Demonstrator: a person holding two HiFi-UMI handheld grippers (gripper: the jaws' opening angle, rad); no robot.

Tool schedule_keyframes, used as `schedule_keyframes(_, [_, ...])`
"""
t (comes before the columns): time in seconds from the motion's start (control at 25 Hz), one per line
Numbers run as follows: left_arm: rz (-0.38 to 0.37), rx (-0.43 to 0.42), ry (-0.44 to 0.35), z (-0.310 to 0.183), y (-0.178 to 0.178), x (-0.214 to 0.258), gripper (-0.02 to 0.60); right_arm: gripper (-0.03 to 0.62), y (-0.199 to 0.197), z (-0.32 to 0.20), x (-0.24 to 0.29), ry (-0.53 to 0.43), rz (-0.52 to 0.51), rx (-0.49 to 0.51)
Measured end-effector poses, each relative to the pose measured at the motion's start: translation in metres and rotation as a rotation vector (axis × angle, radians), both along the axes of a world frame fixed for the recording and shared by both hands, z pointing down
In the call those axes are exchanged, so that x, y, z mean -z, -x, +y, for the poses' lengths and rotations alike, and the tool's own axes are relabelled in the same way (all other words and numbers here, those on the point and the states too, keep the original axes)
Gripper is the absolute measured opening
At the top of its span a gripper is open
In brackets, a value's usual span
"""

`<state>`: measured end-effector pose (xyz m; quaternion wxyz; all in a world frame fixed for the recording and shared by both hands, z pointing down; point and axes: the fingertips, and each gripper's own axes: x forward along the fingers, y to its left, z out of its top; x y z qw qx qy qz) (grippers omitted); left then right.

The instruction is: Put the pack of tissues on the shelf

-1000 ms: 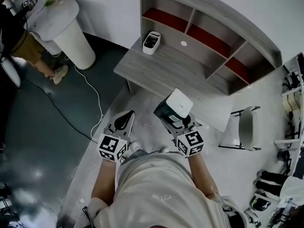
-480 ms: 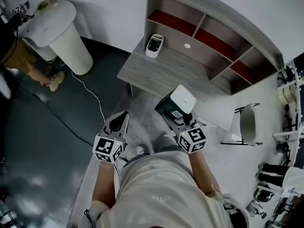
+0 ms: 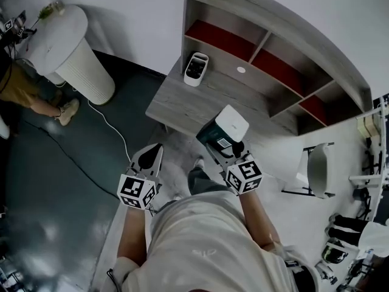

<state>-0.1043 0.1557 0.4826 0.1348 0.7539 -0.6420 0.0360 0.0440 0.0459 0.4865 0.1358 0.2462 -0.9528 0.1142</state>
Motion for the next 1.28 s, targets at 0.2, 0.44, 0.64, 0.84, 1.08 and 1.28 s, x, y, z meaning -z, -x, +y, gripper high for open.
schedule_keyframes(0.2, [-0.008,0.002,-0.005,-0.077,0.006,0.008,0.015,0.379,0.013,-0.068,0.006,-0.007,0.002,0.026])
schedule_keyframes(0.44, [-0.021,-0.005,0.0,-0.153,-0.001,0.012,0.015,0.379,0.017,-0.136,0.006,-0.001,-0.005,0.047])
schedule_keyframes(0.64, [-0.028,-0.012,0.005,-0.195,-0.007,0.013,0.015,0.38,0.022,-0.175,0.007,-0.01,-0.004,0.06])
schedule_keyframes(0.84, [-0.025,-0.028,0.013,-0.217,-0.004,0.011,0.015,0.379,0.035,-0.198,0.007,-0.017,0.022,0.065])
schedule_keyframes(1.08, [-0.012,-0.076,0.015,-0.249,0.016,0.007,0.015,0.38,0.06,-0.222,0.014,-0.026,0.026,0.036])
schedule_keyframes(1.28, [-0.001,-0.157,0.008,-0.282,0.039,0.007,0.015,0.379,0.086,-0.242,0.018,-0.039,0.05,-0.013])
